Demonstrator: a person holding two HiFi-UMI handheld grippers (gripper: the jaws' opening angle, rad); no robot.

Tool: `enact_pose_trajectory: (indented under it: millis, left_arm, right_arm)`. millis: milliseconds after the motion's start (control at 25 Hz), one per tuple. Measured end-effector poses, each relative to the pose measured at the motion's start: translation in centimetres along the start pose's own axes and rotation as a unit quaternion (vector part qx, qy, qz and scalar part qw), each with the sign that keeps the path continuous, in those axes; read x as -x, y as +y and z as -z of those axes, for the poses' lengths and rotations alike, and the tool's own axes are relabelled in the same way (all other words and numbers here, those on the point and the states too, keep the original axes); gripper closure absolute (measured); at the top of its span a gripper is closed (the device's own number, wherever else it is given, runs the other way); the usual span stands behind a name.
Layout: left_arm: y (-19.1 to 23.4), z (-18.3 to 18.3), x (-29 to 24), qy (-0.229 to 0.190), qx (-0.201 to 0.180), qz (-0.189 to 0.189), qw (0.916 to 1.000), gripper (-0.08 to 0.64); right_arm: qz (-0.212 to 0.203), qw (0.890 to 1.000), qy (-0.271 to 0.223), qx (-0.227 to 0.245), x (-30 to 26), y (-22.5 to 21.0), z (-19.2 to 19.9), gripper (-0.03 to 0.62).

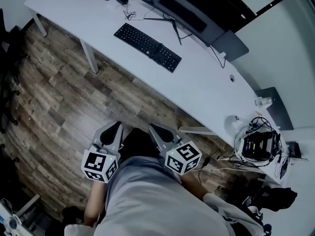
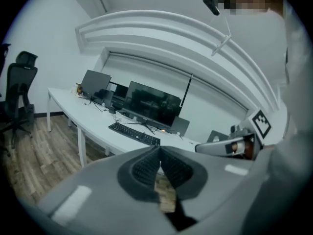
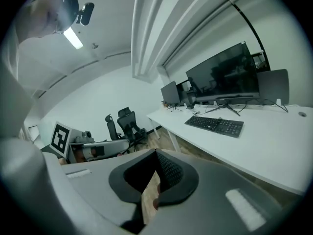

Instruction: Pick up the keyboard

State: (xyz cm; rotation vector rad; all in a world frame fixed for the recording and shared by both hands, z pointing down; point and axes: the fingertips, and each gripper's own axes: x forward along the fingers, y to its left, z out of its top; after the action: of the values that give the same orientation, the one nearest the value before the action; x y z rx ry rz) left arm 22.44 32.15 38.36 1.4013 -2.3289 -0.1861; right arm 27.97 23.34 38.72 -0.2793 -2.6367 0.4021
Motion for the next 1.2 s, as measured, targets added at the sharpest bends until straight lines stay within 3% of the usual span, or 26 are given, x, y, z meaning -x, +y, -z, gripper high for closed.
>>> enact_pose_trajectory:
  millis: [200,440,640,1200]
  left_arm:
    - [1.4,-1.1,-3.5,-0.001,-0.002,-0.027,0.9996,0.56]
    - [4.3,-5.1,-11.4,0.004,-0.019,-0.048,0.9986,0.56]
    - [6.7,-9.7,-18.6,0.002,-0.063,-0.063,0.996,0.56]
    - [7.9,-15.1,-32.4,0.023,-0.075,-0.038,0.9962,0.56]
  right_arm:
    - [0.012,1.0,-0.007,-0.014,-2.0,-3.9,-1.4,0.589]
    - [0.019,0.999,-0.02,-0.021,-6.3,-10.4,-6.0,0.589]
    - [0.02,0.999,-0.045,-0.017,-9.5,-15.6,-11.1,0.588]
    - [0.036,0.997,-0.056,-0.026,-13.4,-26.3,-17.8,0.554]
